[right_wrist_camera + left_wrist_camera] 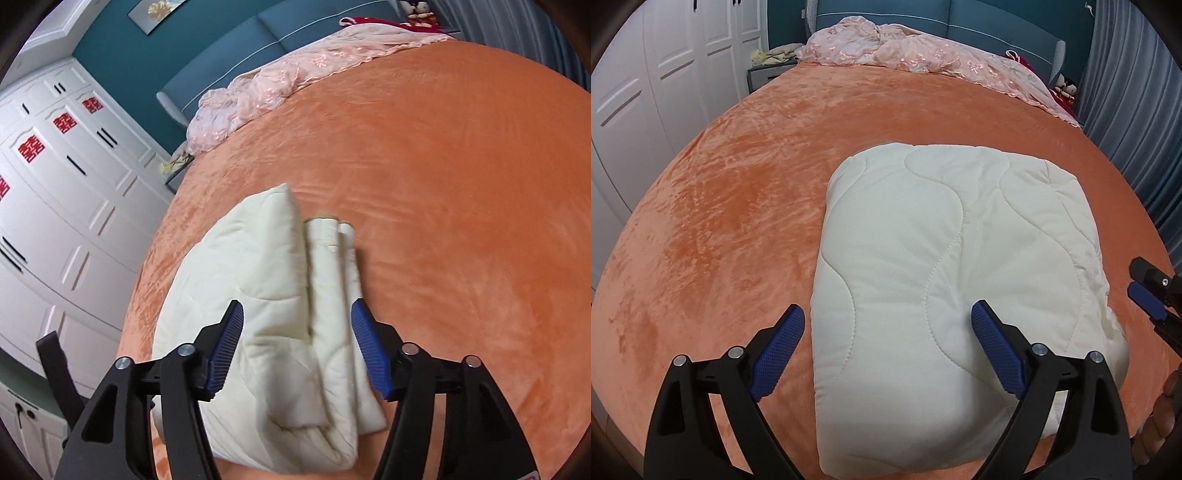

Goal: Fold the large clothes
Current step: 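Lower the bundle onto the bedspread and open both tools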

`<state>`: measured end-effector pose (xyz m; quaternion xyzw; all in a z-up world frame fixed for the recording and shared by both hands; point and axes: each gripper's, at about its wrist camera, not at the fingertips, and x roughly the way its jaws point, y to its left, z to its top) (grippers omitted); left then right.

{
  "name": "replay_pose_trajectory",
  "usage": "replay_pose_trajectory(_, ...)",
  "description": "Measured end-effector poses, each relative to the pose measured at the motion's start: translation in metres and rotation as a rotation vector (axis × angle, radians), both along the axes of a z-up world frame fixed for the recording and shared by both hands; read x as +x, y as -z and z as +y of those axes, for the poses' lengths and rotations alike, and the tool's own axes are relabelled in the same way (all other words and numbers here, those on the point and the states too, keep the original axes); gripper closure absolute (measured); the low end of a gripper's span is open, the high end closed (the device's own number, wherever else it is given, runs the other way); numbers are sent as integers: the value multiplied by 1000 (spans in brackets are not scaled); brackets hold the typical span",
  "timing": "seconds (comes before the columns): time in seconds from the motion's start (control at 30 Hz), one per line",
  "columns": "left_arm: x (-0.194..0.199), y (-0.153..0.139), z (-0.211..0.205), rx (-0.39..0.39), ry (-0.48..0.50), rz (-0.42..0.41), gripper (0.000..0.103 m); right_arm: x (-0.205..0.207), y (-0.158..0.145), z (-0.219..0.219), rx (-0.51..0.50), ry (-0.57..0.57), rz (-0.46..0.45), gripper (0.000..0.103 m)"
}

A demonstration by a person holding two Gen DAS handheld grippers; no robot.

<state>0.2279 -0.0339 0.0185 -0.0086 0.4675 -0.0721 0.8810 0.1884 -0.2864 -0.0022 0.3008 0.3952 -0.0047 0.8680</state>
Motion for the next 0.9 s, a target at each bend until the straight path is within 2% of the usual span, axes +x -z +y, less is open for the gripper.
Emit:
replay_pose_trajectory(0.1, 6, -10, 1, -50, -21, 0, 14, 27, 7, 10, -13, -26, 51, 42)
replay_pose_trajectory(0.13, 9, -14, 2, -72, -26, 3, 14, 34, 13, 11, -12, -44, 81, 67)
replay_pose_trajectory(0.17, 14, -16, 3, -88, -28, 6, 14, 43, 15, 15, -31, -50, 115, 86)
replay_pose_trajectory(0.2, 18, -18, 3, -98, -28, 9, 14, 48, 15, 17, -60, -39, 150, 92)
replay_pose_trajectory(0.23, 22, -19, 3, -106, -28, 10, 14, 47, 10, 17, -72, -15, 140, 94)
replay_pose_trajectory(0.33, 36, -11, -1, -85, -33, 18, 14, 44, -3, 21, -124, -20, 58, 95)
replay_pose_trajectory(0.4, 46, 4, -3, -71, -36, 47, 14, 56, 10, 26, -180, -42, 101, 95)
replay_pose_trajectory(0.47, 52, 20, -4, -80, -45, 62, 12, 65, 30, 26, -189, -51, 148, 95)
replay_pose_trajectory(0.57, 54, 34, -5, -75, -55, 50, 6, 73, 56, 24, -197, -51, 173, 92)
replay_pose_trajectory(0.7, 55, 54, -5, -84, -53, 25, 5, 74, 77, 24, -222, -72, 144, 90)
replay_pose_trajectory(0.9, 53, 70, 1, -116, -48, -5, 5, 75, 84, 28, -245, -118, 126, 87)
